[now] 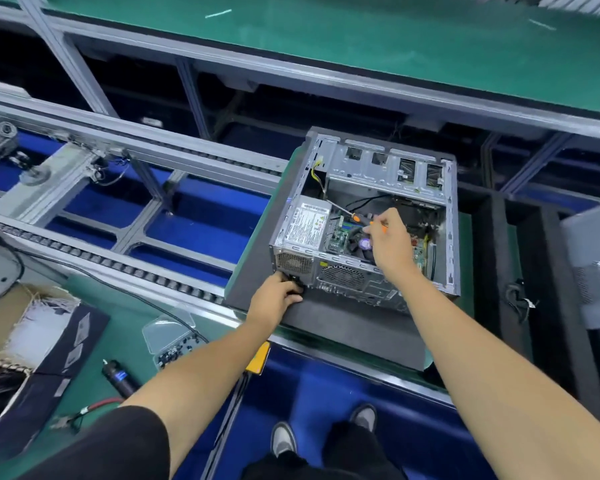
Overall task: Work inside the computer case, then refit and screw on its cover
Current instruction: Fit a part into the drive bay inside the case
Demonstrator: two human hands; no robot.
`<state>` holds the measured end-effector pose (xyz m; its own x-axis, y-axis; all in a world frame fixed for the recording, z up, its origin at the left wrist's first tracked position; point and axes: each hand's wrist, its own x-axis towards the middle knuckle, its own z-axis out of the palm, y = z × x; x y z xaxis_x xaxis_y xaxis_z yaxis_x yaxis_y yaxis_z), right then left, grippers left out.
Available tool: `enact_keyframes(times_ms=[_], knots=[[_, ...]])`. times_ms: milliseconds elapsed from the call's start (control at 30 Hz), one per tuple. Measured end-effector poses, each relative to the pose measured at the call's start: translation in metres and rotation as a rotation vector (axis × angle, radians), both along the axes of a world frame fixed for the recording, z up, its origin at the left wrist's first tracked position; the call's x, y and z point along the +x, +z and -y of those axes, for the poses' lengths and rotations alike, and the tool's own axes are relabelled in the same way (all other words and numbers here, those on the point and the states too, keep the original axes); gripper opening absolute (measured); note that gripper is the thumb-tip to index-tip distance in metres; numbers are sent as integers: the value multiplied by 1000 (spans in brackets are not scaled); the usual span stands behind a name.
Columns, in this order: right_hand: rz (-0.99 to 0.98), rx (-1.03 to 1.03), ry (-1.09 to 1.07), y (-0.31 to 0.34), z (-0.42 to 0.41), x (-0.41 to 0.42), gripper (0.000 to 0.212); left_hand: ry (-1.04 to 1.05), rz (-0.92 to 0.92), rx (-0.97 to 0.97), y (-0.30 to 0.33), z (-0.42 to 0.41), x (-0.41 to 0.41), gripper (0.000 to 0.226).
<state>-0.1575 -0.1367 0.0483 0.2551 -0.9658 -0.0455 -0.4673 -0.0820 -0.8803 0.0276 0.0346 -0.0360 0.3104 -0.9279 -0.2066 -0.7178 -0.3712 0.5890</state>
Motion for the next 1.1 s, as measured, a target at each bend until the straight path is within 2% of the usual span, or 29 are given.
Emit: enact_keyframes(times_ms=[167,333,433,500,567,700,767,900,1000,1100], knots=[[11,-9,-10,1,0,1,15,3,34,-2,-7,3,0,18],[49,-29,-53,1,-1,-1,11,2,107,65,-2,12,4,27],[105,-56,-85,2,-1,-1,9,56,42,-94,3,1,16,16],[142,-54,-111,2,2,-1,12,35,0,-289,13,-9,25,10],[189,-46,-134,3,3,-2,16,-9,-5,-508,27,-11,33,13],[253,-73,-267,12,5,-3,14,35,-87,-733,71,18,34,11],[311,-74,-297,18,14,-6,15,107,-221,-773,95,46,26,10],[403,-79,-182,41,48,-18,23,211,-558,-661,124,116,-3,9],[377,-112,-86,63,80,-31,30,384,-840,-604,126,165,-25,6],[333,-158,-11,79,110,-42,29,527,-1003,-580,122,205,-39,6]])
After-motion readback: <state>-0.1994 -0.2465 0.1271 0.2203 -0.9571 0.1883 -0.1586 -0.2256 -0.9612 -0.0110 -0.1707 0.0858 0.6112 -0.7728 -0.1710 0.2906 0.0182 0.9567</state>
